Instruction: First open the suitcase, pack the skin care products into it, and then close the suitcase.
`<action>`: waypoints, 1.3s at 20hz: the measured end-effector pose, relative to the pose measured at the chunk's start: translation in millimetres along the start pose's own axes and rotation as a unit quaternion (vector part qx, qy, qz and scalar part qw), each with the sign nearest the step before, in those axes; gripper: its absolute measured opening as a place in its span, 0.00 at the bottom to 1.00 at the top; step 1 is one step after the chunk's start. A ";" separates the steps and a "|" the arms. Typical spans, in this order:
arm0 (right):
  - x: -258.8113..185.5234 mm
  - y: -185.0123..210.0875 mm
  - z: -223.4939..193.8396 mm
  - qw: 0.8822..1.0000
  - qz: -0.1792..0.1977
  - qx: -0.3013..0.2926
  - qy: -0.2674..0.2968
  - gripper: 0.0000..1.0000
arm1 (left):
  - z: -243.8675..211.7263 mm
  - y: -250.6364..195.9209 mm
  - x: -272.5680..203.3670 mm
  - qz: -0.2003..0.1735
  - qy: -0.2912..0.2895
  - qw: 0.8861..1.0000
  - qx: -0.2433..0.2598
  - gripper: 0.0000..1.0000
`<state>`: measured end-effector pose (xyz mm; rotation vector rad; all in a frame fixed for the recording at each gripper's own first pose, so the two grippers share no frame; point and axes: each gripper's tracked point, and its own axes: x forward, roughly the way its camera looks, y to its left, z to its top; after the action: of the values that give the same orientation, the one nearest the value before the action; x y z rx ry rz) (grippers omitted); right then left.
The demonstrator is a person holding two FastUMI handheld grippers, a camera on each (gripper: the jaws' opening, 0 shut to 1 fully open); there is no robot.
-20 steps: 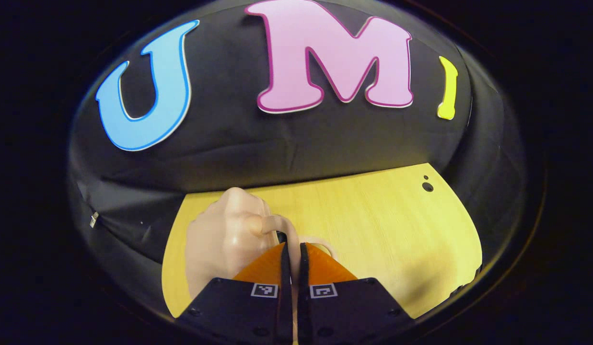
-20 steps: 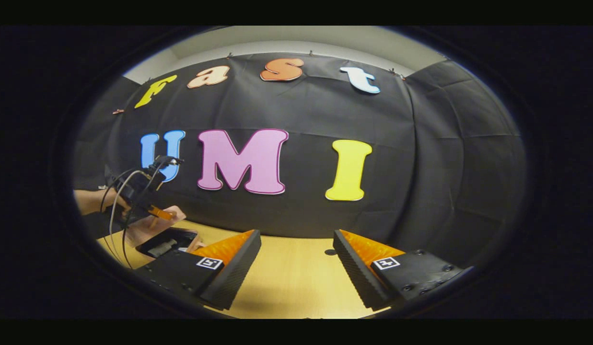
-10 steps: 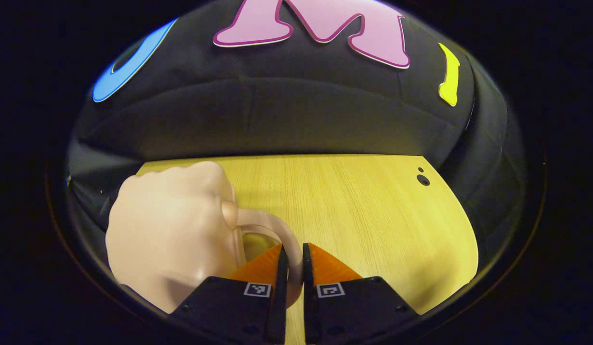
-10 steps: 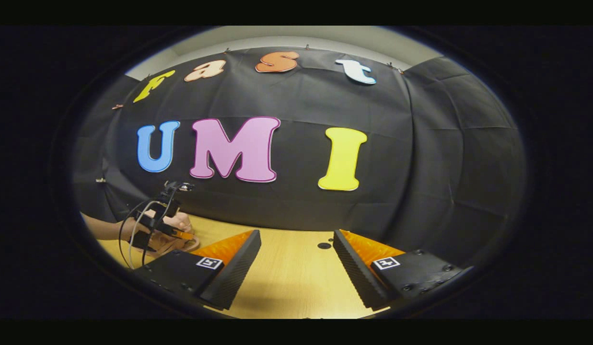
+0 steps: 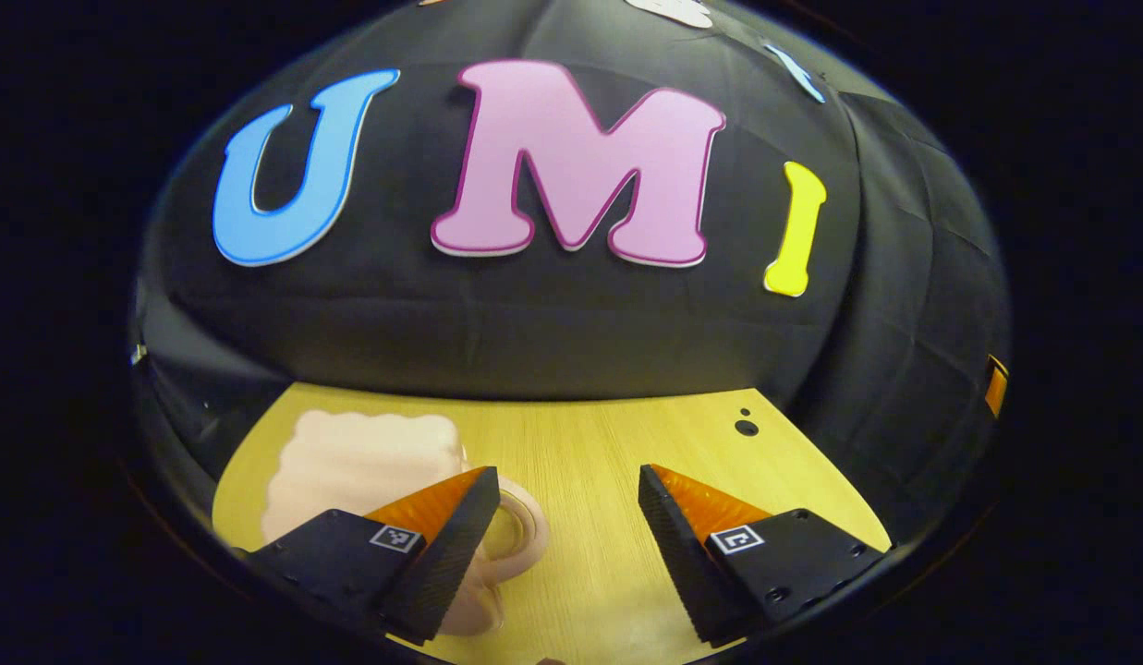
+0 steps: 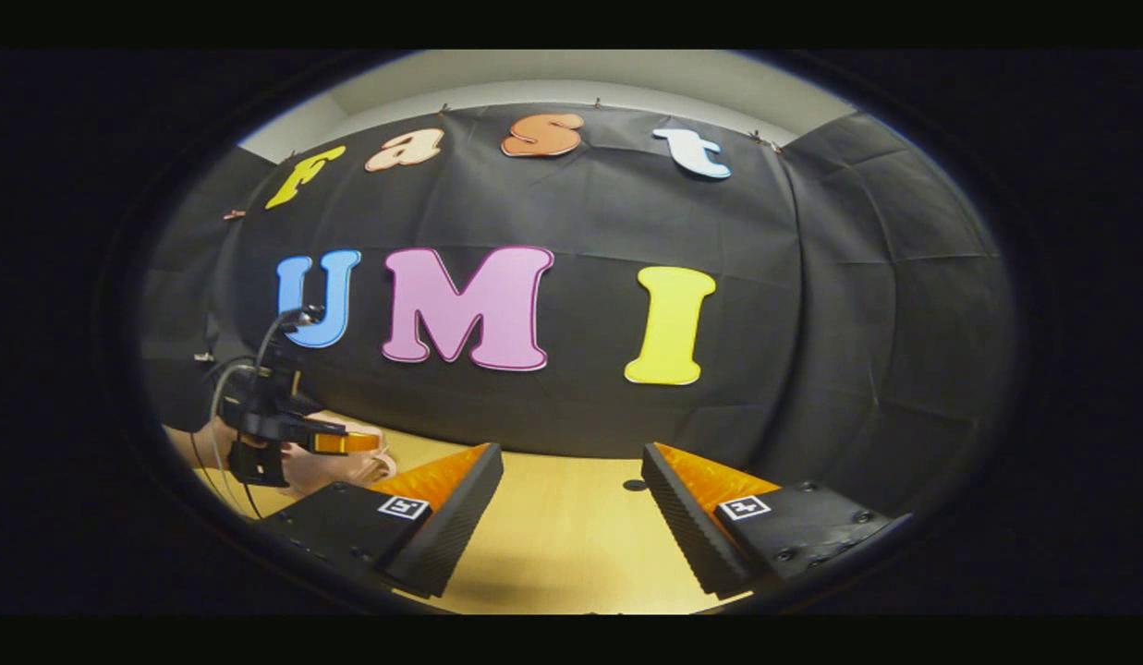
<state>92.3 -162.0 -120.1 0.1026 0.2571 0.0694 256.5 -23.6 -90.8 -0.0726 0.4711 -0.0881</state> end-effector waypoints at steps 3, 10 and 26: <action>-19.7 24.0 25.5 1.000 -0.001 0.004 -0.015 0.97 | 61.9 -8.3 -82.0 0.004 -0.081 0.997 0.010 0.97; -103.3 102.1 91.6 0.997 0.006 0.000 -0.077 0.97 | 130.6 2.0 -276.4 0.061 -0.249 0.966 0.035 0.97; -207.7 179.3 132.6 0.978 -0.018 -0.049 -0.201 0.95 | 49.9 15.6 -365.5 0.065 -0.300 0.951 0.027 0.97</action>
<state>-83.9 -13.2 79.1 0.0126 -0.1490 0.0247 -44.0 31.4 116.6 -0.0119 -0.1363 0.0525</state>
